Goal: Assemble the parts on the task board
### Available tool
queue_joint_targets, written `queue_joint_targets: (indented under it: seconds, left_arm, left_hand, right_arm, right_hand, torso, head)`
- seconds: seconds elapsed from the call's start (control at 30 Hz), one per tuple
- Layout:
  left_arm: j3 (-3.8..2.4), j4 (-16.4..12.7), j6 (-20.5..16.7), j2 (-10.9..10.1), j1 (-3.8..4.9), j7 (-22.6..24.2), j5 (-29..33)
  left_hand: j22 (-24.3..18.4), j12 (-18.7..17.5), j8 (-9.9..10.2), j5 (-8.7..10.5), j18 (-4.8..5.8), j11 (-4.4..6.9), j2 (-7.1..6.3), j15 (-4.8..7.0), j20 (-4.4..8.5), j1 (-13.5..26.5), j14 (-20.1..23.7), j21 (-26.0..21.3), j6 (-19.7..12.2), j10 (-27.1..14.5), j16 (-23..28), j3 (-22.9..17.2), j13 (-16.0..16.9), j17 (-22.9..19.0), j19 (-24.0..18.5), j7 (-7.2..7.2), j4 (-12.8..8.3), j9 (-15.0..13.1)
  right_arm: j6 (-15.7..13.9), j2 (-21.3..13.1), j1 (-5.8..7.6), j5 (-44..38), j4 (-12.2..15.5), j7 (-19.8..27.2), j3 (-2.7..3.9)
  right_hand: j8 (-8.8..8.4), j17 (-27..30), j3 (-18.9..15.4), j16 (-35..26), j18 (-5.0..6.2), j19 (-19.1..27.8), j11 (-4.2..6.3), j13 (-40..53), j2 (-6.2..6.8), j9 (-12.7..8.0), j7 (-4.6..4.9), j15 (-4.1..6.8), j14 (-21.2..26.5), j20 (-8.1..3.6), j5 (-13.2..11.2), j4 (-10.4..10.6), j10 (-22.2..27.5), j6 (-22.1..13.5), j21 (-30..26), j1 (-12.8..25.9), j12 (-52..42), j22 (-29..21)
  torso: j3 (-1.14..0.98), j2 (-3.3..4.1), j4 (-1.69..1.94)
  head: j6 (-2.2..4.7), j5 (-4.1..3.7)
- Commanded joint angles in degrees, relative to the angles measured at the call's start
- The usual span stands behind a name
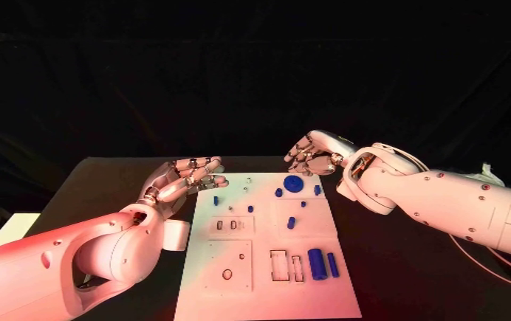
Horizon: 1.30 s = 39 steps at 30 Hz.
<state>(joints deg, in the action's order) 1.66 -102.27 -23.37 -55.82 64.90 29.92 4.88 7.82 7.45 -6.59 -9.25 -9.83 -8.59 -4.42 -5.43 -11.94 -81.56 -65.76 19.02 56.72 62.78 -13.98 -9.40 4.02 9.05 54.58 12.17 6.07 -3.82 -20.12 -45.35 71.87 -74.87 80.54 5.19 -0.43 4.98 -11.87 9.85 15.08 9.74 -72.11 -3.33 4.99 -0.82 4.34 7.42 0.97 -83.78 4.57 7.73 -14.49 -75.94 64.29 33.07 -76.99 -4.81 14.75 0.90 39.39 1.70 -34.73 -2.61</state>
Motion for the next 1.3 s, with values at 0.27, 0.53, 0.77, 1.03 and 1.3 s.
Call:
queue_joint_targets:
  seconds: [0.27,0.53,0.77,1.03,1.3]
  left_arm:
    - [-0.31,-4.82,1.80,-2.24,0.57,-0.09,-0.74]
    - [-0.35,-6.09,1.98,-2.88,0.76,-0.39,-0.69]
    - [-0.37,-6.42,1.62,-3.23,0.86,-0.52,-0.63]
    - [-0.38,-6.19,1.36,-3.36,0.90,-0.65,-0.39]
    - [-0.38,-5.85,1.09,-3.40,0.91,-0.74,-0.12]
  left_hand:
    - [-0.01,-0.64,0.60,0.32,-0.63,-0.14,0.18,-0.25,-0.07,0.99,-0.18,0.16,0.24,0.30,-0.04,0.46,-0.08,0.18,0.50,0.12,-0.05,0.08]
    - [-0.02,-1.27,1.20,0.34,-0.58,-0.41,0.17,-0.48,-0.17,1.77,0.28,0.27,-0.01,-0.15,0.25,1.01,-0.16,0.44,0.77,0.37,0.08,0.11]
    - [-0.04,-1.50,1.42,0.34,-0.53,-0.51,0.11,-0.60,-0.24,1.99,0.62,0.28,-0.08,-0.30,0.46,1.28,-0.17,0.52,0.75,0.46,0.02,0.11]
    - [-0.11,-1.76,1.70,0.33,-0.47,-0.65,0.18,-0.77,-0.35,2.16,1.08,0.17,-0.21,-0.50,0.74,1.52,-0.17,0.60,0.48,0.59,-0.06,0.11]
    - [-0.15,-1.88,1.84,0.32,-0.46,-0.73,0.30,-0.84,-0.40,2.24,1.25,0.11,-0.29,-0.61,0.84,1.60,-0.17,0.64,0.35,0.66,-0.07,0.11]
  right_arm:
    - [7.04,0.96,0.78,-20.92,0.44,-10.07,0.12]
    - [9.75,2.32,0.87,-23.17,-0.15,-10.56,0.13]
    - [10.77,2.85,0.86,-24.15,-0.56,-10.52,0.13]
    - [12.52,2.91,0.82,-25.24,-0.65,-10.89,0.12]
    - [13.52,3.10,0.77,-25.61,-0.42,-10.70,0.12]
  right_hand:
    - [-1.43,-16.91,4.16,22.69,-3.71,-7.82,0.42,1.23,2.73,-0.32,-0.25,1.03,-2.71,-1.07,-0.76,2.48,0.90,-0.08,31.97,2.38,1.32,36.32]
    - [-1.30,-39.08,8.65,44.82,-5.73,-9.59,-1.15,-1.09,5.84,-0.17,1.14,-0.62,-2.15,0.50,-1.06,6.55,6.54,-1.81,45.89,3.36,1.22,54.18]
    - [-1.33,-40.04,10.04,45.95,-5.97,-9.36,-1.26,-1.16,6.81,-0.13,1.11,-0.59,-1.50,0.88,-0.84,7.72,6.73,-1.61,47.28,2.94,1.29,55.98]
    - [-1.27,-41.92,10.98,47.72,-6.21,-9.62,-1.15,-1.15,7.27,-0.07,0.88,-0.53,-1.59,0.94,-0.89,8.69,6.53,-1.25,48.38,2.70,1.22,57.65]
    - [-1.22,-42.98,11.74,48.81,-6.33,-9.75,-0.98,-1.15,7.34,0.00,0.66,-0.47,-1.65,0.92,-0.84,9.46,6.30,-0.85,49.01,2.49,1.22,58.53]
  torso:
    - [0.07,3.57,1.34]
    - [0.12,4.64,2.10]
    - [0.35,5.30,2.34]
    - [0.49,5.85,2.27]
    - [0.44,6.14,2.32]
  head:
    - [0.68,-0.90]
    - [0.87,-1.08]
    - [0.85,-1.34]
    - [0.65,-1.43]
    - [0.89,-1.60]
